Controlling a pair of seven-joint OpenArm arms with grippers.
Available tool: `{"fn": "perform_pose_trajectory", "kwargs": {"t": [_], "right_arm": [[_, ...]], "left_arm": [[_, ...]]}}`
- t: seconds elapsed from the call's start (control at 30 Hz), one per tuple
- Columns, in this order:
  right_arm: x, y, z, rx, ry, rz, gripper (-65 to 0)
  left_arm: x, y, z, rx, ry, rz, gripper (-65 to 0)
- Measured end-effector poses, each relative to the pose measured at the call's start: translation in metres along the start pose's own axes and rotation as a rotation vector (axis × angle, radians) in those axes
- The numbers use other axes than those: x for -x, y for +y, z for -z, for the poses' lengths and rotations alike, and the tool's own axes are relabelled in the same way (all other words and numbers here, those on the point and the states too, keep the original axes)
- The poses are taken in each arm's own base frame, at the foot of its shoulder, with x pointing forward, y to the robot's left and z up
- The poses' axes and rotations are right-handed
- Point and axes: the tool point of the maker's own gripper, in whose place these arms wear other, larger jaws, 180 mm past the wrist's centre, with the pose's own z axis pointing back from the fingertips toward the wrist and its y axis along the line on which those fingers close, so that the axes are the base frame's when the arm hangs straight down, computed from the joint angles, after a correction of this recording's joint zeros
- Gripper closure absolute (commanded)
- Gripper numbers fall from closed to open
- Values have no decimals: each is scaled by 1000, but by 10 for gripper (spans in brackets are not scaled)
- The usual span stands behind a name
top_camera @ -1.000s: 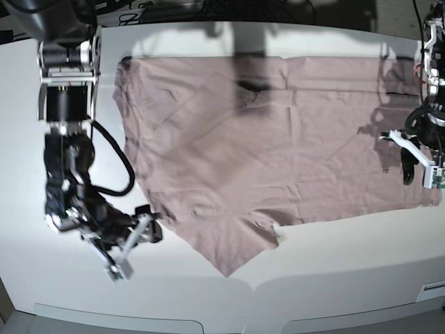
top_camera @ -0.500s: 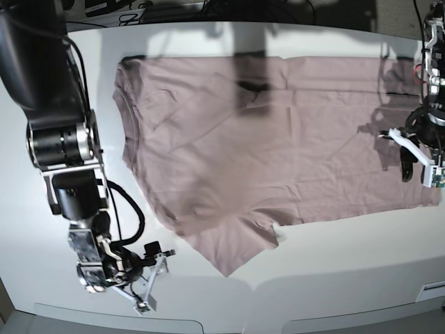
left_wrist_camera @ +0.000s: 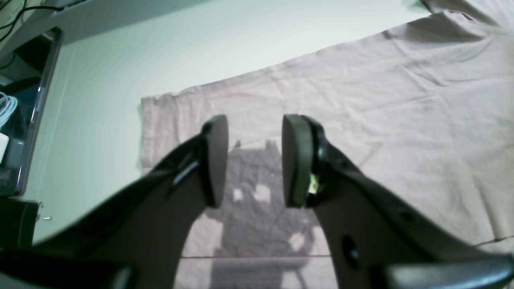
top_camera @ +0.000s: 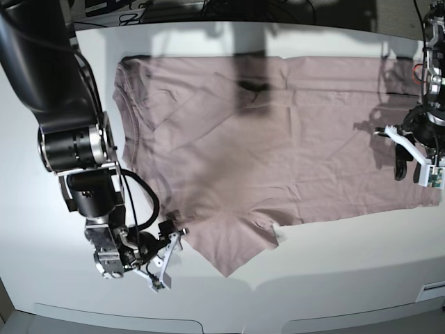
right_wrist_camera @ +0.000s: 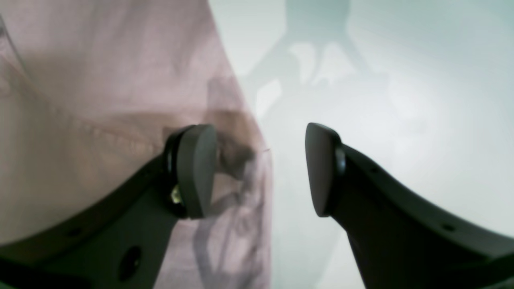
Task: Fold the T-shirt properly
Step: 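Release the shirt and move the right gripper to the shirt's hem corner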
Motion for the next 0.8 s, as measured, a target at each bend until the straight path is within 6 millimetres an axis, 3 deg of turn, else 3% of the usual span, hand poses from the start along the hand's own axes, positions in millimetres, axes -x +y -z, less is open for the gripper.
{"fn": "perform_pose_trajectory", "kwargs": {"t": [0.13,0.2,0.8], "right_arm": [[37,-4,12,3,50,19,-338],[41,-7,13,7,47,25,-338],[40,0,16,-7,21,29,-337]], "left_arm": [[3,0,0,-2,14,2,-222],[2,0,0,-1,11,2,-222],[3,0,0,-2,15,2,-222]]}}
